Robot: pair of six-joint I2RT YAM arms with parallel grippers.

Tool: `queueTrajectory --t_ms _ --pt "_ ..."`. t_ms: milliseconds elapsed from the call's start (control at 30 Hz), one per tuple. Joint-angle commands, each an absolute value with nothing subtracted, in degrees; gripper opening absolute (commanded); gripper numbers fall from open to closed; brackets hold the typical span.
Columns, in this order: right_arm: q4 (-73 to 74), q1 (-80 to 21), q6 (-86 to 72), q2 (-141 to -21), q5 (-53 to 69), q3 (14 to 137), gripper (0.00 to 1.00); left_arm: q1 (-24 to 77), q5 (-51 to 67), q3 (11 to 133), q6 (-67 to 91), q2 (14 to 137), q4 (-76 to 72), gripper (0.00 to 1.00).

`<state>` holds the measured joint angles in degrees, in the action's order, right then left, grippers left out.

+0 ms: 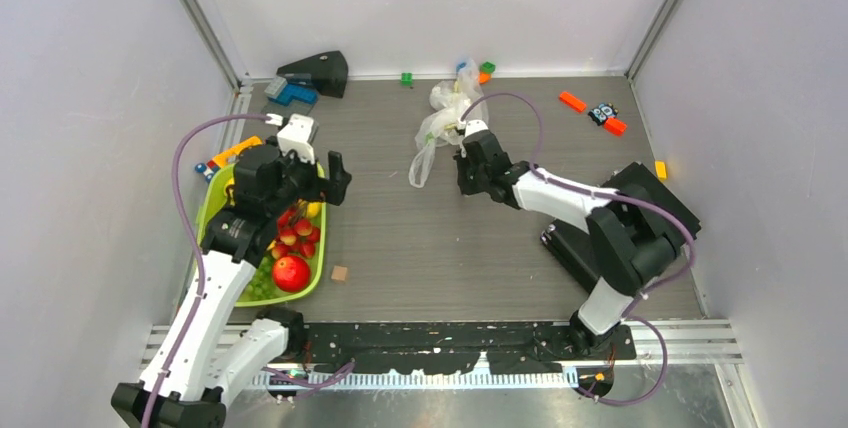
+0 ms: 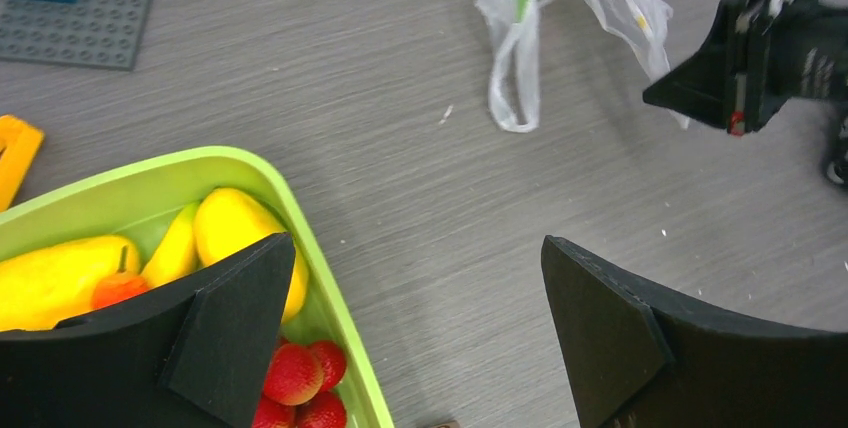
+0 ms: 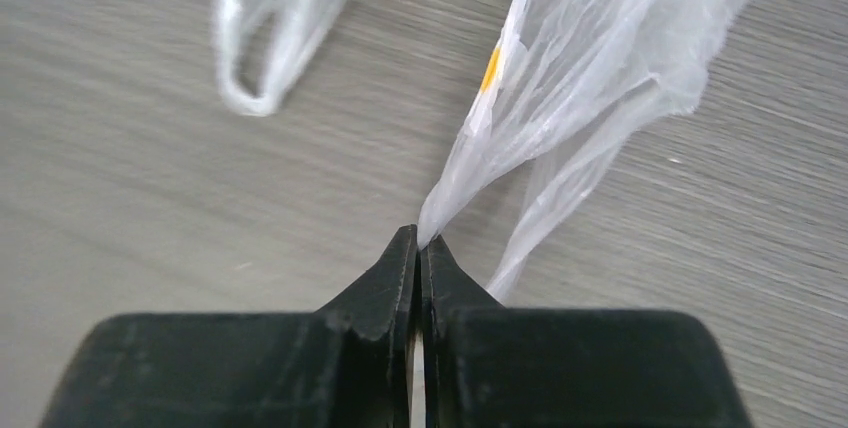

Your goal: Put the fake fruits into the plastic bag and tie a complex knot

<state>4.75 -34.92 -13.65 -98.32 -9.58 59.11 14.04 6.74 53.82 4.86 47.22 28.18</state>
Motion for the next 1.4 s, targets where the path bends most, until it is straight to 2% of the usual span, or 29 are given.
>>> queueTrajectory --t_ms 0,200,267,433,633,800,900,1067,1367 --pt "6.4 -35.1 -18.4 -88.7 5.2 61.8 0.05 18.6 8.8 53.1 3.1 48.9 24.1 0.97" --pt "2.0 -35.1 -28.2 -81.8 22.5 58.3 0.05 26.3 14.5 51.1 1.0 52.2 21.2 0.98" --pt "-0.7 -35.2 -32.1 -79.4 24.0 56.3 0.05 28.0 14.5 50.9 0.9 54.1 21.0 0.98" --pt "-4.0 -35.5 -37.0 -72.8 22.5 52.3 0.05 30.6 16.1 51.1 7.1 59.4 18.7 0.98" --pt "-5.4 -35.8 -38.2 -66.9 19.5 50.2 0.05 31.3 16.1 48.7 23.3 63.8 12.9 0.98" --pt "-5.7 -35.9 -38.4 -64.8 18.3 48.5 0.05 34.2 5.7 38.1 34.9 59.9 -3.6 0.98" --pt "-6.8 -35.9 -39.2 -64.4 18.2 47.7 0.05 35.3 -1.0 35.0 41.8 59.2 -8.3 0.99" --pt "-7.8 -36.0 -39.4 -63.7 17.6 46.5 0.05 39.1 -5.1 31.0 48.9 62.5 -21.2 0.99" --pt "-7.1 -36.0 -39.0 -61.4 17.2 45.8 0.05 41.8 -10.7 36.4 50.0 74.2 -20.8 0.99"
